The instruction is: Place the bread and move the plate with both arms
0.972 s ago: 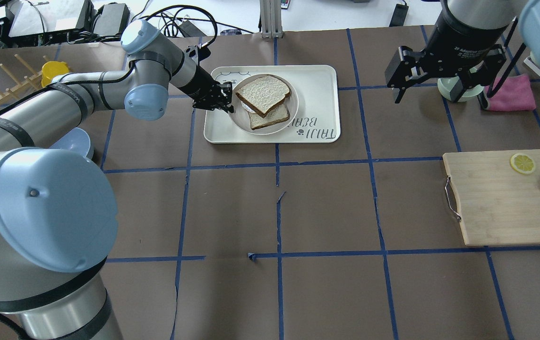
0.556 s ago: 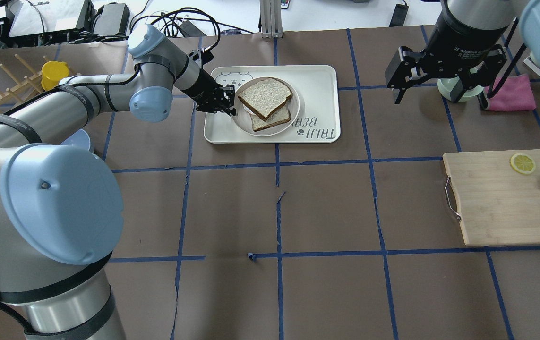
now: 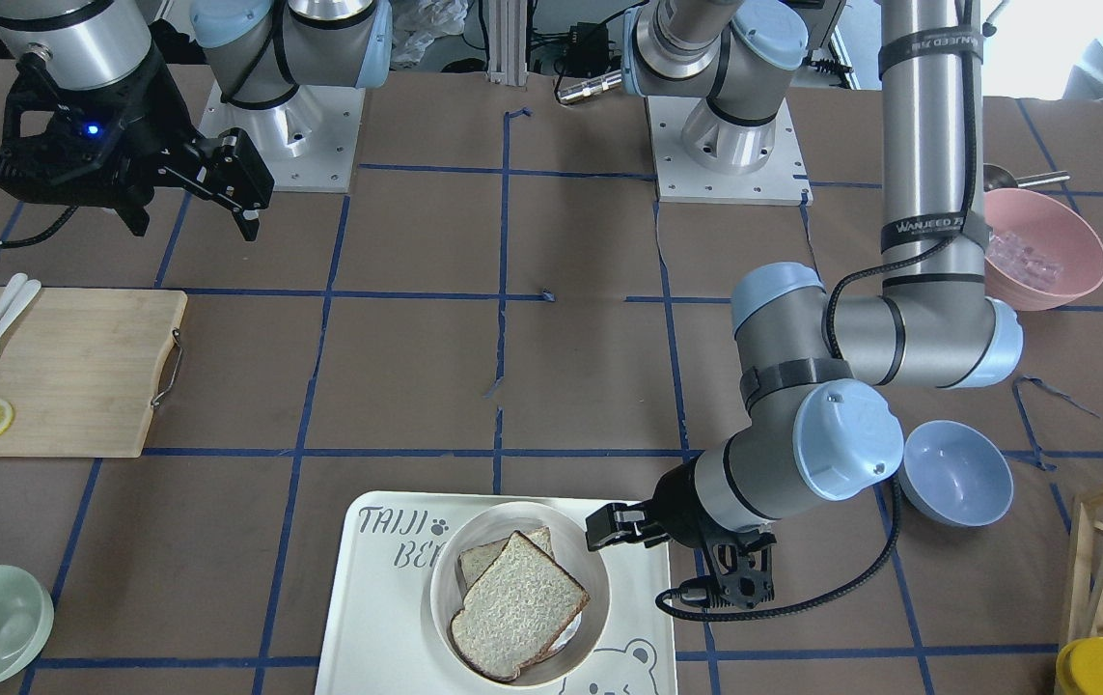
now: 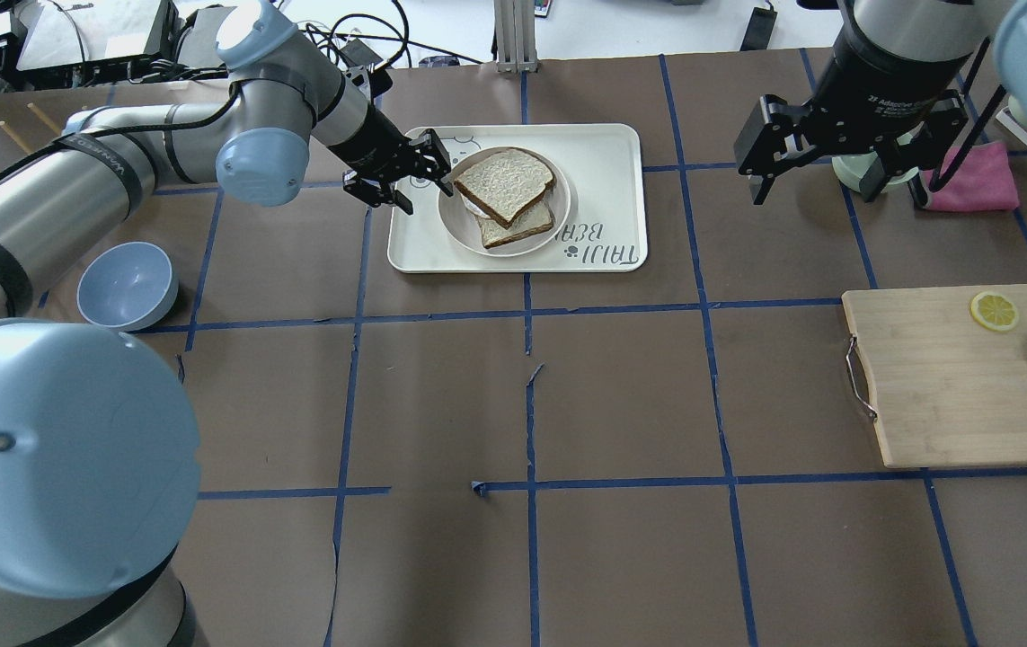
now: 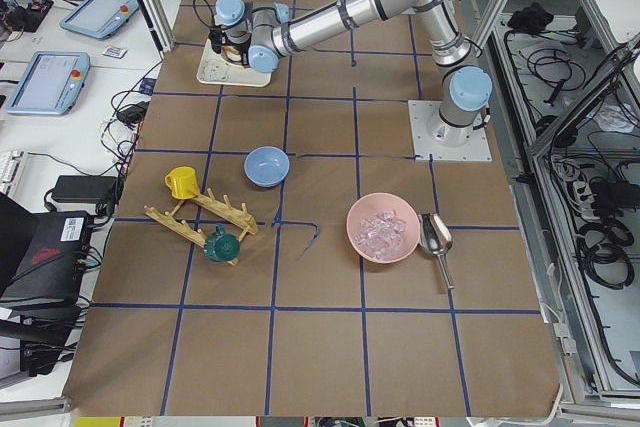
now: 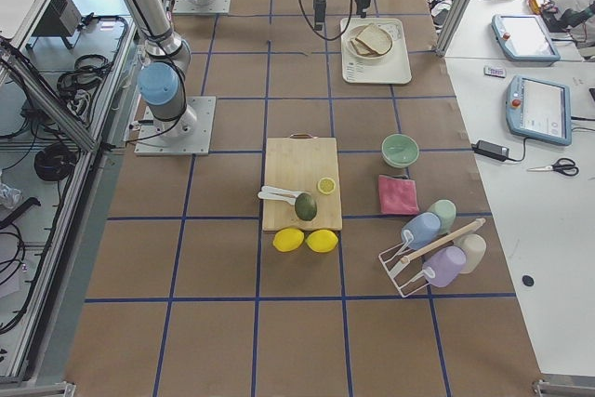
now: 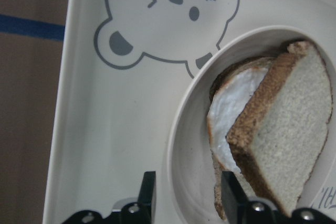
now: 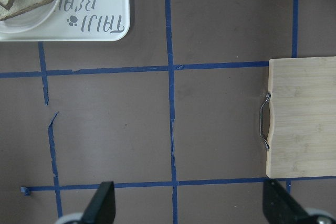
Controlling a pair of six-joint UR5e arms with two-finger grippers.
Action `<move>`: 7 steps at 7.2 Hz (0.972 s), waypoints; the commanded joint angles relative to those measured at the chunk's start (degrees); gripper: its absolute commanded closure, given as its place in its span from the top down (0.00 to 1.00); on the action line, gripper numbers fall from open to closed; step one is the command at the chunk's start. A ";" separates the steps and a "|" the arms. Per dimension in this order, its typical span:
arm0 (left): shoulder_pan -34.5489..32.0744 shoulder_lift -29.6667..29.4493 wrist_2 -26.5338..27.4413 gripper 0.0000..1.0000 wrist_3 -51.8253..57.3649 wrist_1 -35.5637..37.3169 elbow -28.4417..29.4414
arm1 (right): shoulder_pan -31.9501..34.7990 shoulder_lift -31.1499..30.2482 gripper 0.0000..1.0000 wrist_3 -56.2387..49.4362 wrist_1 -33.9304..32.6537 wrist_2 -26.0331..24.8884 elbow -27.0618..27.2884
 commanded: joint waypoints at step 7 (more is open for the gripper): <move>-0.25 31.50 13.23 1.00 0.99 -32.73 -2.60 | 0.02 -1.03 1.00 -0.31 0.60 0.73 0.02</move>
